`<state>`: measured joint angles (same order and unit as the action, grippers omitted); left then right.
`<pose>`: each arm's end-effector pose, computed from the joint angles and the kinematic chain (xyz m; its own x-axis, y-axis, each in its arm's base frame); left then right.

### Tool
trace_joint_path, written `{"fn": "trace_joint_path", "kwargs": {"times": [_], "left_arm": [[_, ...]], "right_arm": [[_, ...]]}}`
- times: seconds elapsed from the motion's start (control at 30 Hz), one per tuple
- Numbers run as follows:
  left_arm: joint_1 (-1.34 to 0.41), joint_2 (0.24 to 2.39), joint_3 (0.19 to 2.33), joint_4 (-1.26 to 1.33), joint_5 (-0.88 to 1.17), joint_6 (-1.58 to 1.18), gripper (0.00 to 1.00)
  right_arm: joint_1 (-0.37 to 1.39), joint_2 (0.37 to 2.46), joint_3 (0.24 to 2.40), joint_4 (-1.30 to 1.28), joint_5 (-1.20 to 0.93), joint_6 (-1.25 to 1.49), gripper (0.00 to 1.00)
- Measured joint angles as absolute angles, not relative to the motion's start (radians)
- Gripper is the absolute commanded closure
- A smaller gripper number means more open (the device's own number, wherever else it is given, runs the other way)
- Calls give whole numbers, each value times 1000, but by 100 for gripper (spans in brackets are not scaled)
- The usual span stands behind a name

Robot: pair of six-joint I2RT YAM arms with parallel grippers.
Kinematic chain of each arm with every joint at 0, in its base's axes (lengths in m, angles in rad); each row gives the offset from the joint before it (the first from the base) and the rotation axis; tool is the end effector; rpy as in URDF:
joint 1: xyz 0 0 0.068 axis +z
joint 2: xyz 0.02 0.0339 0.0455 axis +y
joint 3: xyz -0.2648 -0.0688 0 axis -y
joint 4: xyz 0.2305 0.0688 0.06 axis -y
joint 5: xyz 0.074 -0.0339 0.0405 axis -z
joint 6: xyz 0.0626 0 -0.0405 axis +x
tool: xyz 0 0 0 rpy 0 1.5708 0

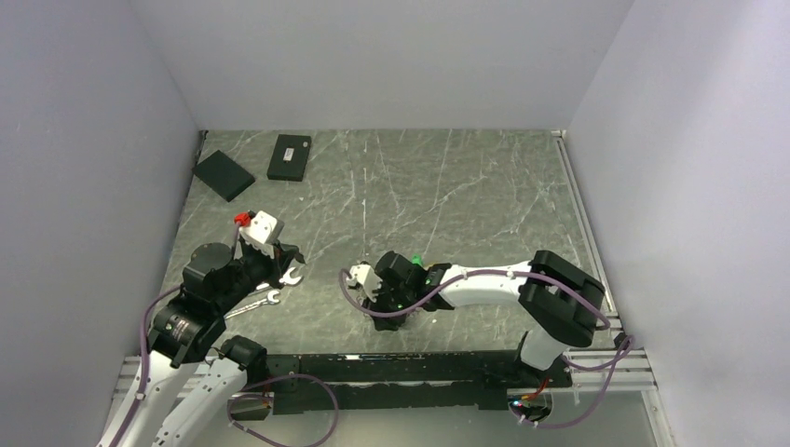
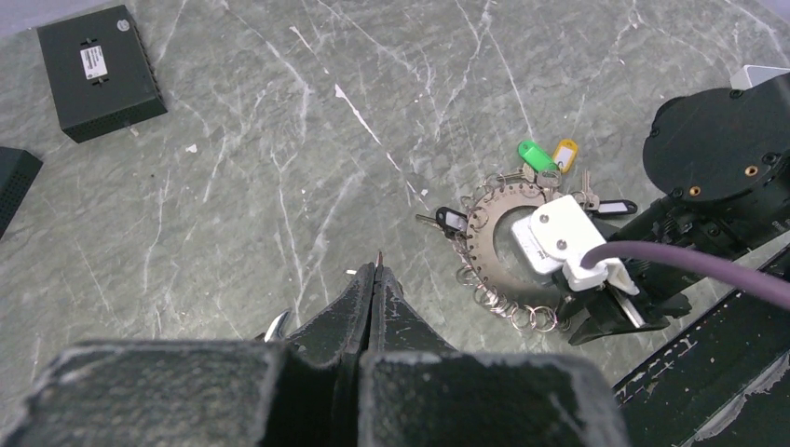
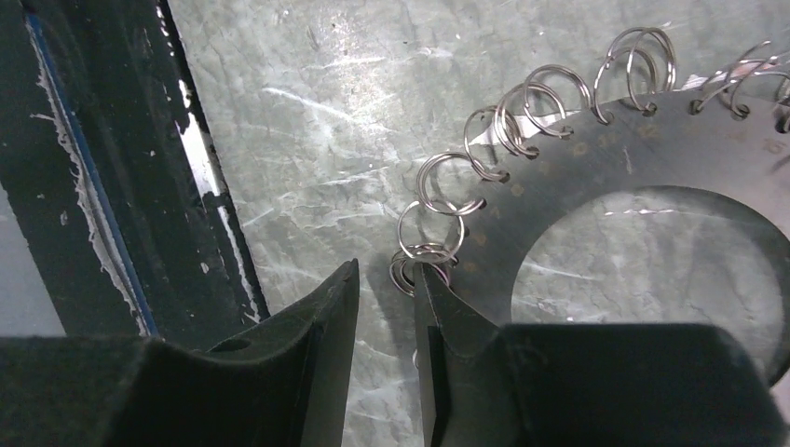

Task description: Put the keys on the keyring

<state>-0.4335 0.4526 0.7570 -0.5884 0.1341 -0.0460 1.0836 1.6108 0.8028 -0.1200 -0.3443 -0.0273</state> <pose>0.1003 -0.0556 0.3175 -0.2785 0.0787 -0.9572 0.5205 0.8500 -0.0816 0.1278 0.2864 0.1465 -0.3493 -0.7142 -0.6066 -0.9364 0.2425 0.2537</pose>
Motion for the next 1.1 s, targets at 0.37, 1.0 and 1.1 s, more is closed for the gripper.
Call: {"fn": "trace_joint_path", "kwargs": {"times": [0.37, 1.0, 1.1], "left_arm": [[-434, 452, 757, -588, 134, -46, 100], [-434, 447, 752, -568, 262, -45, 100], [-434, 451, 752, -554, 327, -45, 100]], "right_arm": [[1123, 1633, 808, -117, -302, -71, 100], [955, 1216, 836, -127, -593, -21, 100], [915, 1203, 823, -84, -665, 22, 100]]}}
